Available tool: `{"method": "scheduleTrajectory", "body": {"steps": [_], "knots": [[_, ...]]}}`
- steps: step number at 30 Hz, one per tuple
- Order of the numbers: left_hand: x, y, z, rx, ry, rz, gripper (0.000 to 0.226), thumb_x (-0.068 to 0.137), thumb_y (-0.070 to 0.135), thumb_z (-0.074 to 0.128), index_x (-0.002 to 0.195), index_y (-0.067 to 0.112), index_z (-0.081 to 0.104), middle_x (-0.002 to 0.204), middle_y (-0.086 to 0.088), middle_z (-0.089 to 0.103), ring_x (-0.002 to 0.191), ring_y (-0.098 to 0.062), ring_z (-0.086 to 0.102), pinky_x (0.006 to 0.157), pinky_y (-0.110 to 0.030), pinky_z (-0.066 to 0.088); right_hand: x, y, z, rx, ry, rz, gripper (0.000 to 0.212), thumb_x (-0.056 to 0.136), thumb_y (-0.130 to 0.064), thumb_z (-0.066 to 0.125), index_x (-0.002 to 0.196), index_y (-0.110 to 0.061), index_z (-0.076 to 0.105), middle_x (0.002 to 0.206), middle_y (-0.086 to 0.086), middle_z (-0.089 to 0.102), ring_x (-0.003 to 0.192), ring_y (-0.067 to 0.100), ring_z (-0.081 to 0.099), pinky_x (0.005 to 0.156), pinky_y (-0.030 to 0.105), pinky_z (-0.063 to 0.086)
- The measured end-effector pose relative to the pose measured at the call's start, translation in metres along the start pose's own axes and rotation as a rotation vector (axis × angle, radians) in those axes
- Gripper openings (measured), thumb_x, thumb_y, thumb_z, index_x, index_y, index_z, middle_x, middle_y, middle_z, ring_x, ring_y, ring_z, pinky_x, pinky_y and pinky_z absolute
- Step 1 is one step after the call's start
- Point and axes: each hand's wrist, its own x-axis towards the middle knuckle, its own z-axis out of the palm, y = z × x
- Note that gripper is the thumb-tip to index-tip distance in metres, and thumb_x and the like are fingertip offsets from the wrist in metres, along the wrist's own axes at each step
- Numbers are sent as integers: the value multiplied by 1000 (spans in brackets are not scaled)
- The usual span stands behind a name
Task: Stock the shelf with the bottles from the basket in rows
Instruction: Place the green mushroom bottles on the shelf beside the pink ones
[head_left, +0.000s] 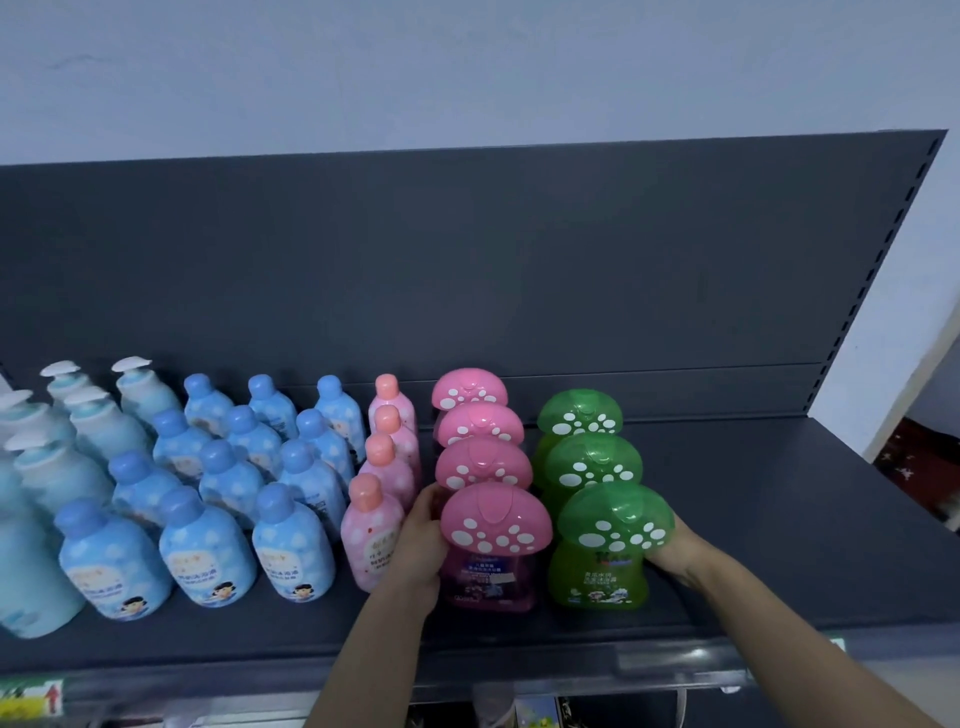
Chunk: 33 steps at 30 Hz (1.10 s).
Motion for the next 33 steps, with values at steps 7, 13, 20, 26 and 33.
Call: {"method": "scheduleTrajectory", "body": {"steps": [7,13,20,26,33], "knots": [[1,1,2,4,13,4,23,94,12,50,117,18,53,103,-6,67,90,-20,63,67,-30,49,0,-2,3,53,-21,-2,34,90,14,42,67,-8,54,48,-10,63,48,-4,58,47,13,47],[1,3,3,15,7,15,25,95,14,49,120,18,52,104,-6,66,91,-20,62,66,-29,48,0,-5,5,83,-18,-20,38,90,16,40,63,-9,51,43,-9,60,43,-5,55,45,12,45],[-17,-6,-9,-18,-42,11,37,90,9,52,127,13,55,117,-7,66,107,-22,62,91,-38,51,-7,-3,-4,65,-93,-55,10,78,-6,64,87,-10,63,73,-6,73,71,2,68,62,17,53],[-61,62,-47,120,-47,396,36,82,-4,62,114,12,61,116,-2,67,109,-4,60,92,-16,48,7,-2,-37,50,1,-83,40,75,12,66,112,0,56,111,21,63,94,21,64,70,19,55],[52,136,-31,1116,-159,485,57,65,-5,76,116,6,53,100,-3,58,85,-16,56,68,-13,46,32,-27,-22,15,14,-20,44,76,15,62,111,-10,53,99,11,63,86,19,64,57,22,54]]}}
